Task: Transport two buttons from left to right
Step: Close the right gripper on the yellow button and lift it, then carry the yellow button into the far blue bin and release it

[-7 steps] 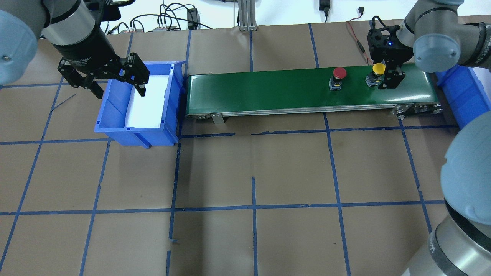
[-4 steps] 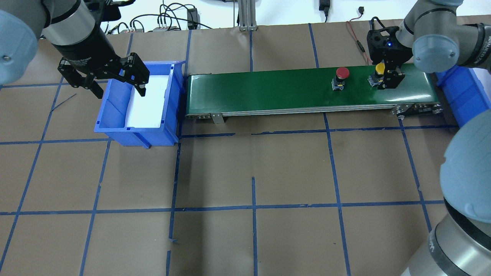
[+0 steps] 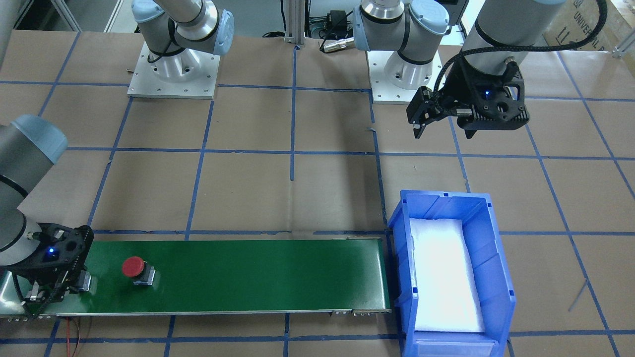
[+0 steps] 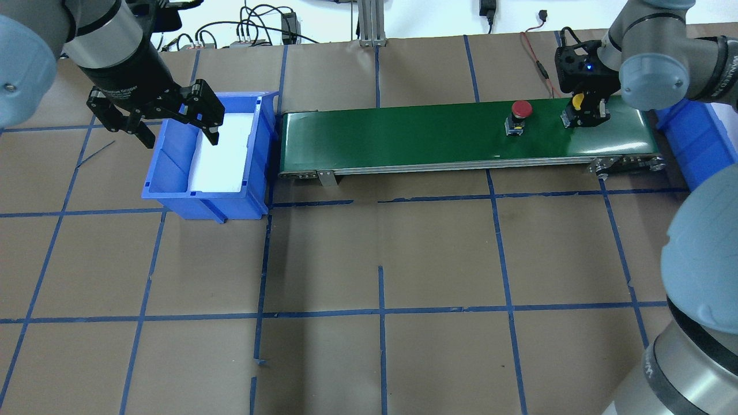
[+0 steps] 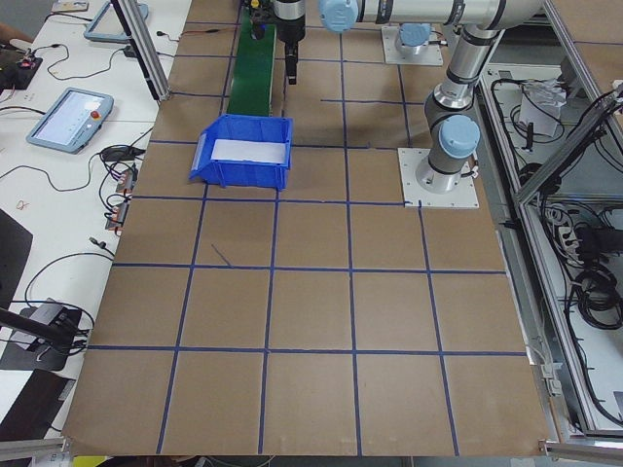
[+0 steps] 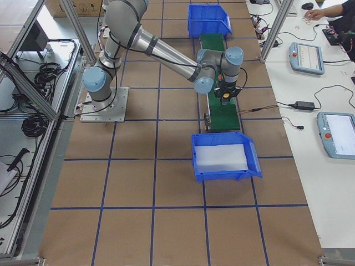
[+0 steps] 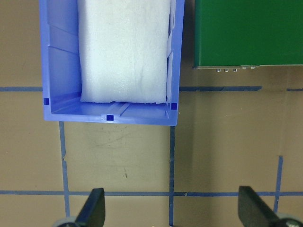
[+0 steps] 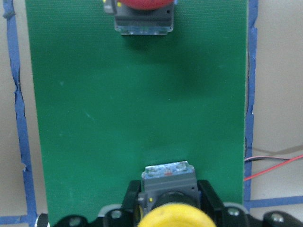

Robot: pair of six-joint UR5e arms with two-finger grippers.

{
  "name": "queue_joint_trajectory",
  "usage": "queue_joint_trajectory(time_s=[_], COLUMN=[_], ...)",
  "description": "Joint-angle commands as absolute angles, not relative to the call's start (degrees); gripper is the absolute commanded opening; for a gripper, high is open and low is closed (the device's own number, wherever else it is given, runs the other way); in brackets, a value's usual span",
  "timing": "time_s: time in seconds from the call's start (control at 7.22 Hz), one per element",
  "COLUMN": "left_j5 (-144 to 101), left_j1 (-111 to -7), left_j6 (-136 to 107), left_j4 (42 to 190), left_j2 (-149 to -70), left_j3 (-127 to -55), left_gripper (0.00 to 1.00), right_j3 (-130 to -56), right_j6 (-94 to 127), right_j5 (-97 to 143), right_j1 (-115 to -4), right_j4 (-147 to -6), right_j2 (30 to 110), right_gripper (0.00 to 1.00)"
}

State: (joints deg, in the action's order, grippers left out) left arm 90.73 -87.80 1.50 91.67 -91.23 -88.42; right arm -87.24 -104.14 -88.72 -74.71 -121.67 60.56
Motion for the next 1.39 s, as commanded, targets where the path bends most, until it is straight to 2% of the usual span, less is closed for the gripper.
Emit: queue_joint_trajectory(time_s=[0.0,0.28,0.69,0.97,1.25], left_j5=[90.79,90.62,90.7,90.62,90.62], left_j1=[-87.8,-87.8,-87.8,-87.54,-87.54], left_j6=[1.49,1.49,1.49,1.49,1.49], left_j4=[91.67,91.58,91.49,91.49,91.49], left_j2=[-91.23,-91.23,-91.23,-91.14,-91.14], left_j3=[-88.42,-88.42,-88.51,-88.33,-88.24], left_gripper=[1.0,1.0,1.0,1.0,1.0], right_j3=[-83.61,-78.08,-74.54,-74.71,-76.63], right_j6=[-104.67,-111.93,-127.56,-132.17,-132.01], right_j5=[-89.12,-84.76,-83.85,-84.89,-88.94], right_j1=[-74.01,-63.08,-50.22,-46.94,-46.93], right_j4=[-121.21,-116.85,-115.84,-117.67,-117.77], right_j2=[61.17,62.75,59.88,53.11,52.48], right_gripper=[0.06,0.06,0.06,0.04,0.05])
